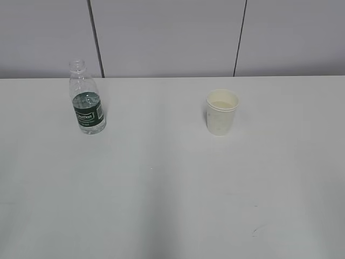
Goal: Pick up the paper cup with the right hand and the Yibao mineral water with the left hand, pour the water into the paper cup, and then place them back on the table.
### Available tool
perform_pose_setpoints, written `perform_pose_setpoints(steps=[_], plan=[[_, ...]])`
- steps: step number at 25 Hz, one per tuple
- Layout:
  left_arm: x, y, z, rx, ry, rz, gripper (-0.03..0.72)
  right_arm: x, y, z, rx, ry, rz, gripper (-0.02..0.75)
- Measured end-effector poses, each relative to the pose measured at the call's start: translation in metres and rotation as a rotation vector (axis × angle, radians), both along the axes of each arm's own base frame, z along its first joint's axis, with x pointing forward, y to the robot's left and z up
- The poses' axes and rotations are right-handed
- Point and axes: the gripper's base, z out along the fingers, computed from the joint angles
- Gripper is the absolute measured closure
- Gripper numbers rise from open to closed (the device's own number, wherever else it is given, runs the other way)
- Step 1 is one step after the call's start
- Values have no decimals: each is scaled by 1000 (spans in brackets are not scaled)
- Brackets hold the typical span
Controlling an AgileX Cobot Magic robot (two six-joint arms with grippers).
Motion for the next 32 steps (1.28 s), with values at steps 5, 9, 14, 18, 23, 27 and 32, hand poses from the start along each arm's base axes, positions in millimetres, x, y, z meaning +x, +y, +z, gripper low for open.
perform_pose_setpoints(steps=[5, 9, 14, 18, 23, 27, 32], plan=[[0, -1, 0, 0, 0, 44, 228, -6, -2, 0, -7, -47, -8, 152], [0, -1, 0, 1, 0, 54, 230, -6, -3, 0, -14, -50, -13, 152], [0, -1, 0, 1, 0, 54, 230, -6, -3, 0, -15, -50, -14, 152], [0, -1, 0, 1, 0, 54, 230, -6, -3, 0, -15, -50, -14, 152], [0, -1, 0, 1, 0, 54, 230, -6, -3, 0, -15, -50, -14, 152], [0, -1, 0, 1, 0, 54, 230, -6, -3, 0, -15, -50, -14, 152], [0, -1, 0, 1, 0, 54, 230, -6, -3, 0, -15, -50, -14, 152]])
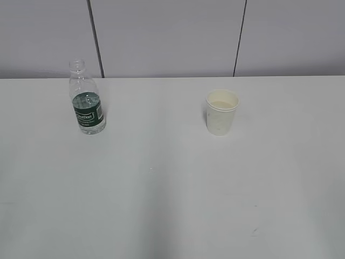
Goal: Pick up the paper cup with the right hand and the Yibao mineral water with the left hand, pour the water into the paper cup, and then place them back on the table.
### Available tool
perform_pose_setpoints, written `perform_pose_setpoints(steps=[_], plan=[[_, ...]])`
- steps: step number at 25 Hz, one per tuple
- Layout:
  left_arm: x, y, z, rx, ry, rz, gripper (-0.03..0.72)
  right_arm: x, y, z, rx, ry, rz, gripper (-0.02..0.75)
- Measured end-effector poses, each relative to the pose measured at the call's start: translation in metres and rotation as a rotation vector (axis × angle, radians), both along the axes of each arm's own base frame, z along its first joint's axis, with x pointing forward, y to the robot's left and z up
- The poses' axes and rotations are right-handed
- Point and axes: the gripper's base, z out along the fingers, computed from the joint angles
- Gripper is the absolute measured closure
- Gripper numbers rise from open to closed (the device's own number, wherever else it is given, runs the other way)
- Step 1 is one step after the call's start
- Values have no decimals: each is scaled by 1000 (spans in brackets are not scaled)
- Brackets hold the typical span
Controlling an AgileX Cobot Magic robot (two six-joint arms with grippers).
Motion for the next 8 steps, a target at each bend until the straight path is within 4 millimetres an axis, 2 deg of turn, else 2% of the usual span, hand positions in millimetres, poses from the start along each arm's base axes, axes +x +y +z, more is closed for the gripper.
perform_pose_setpoints(steps=[8], plan=[[0, 0, 0, 0, 0, 0, 230, 0, 0, 0, 0, 0, 0, 152]])
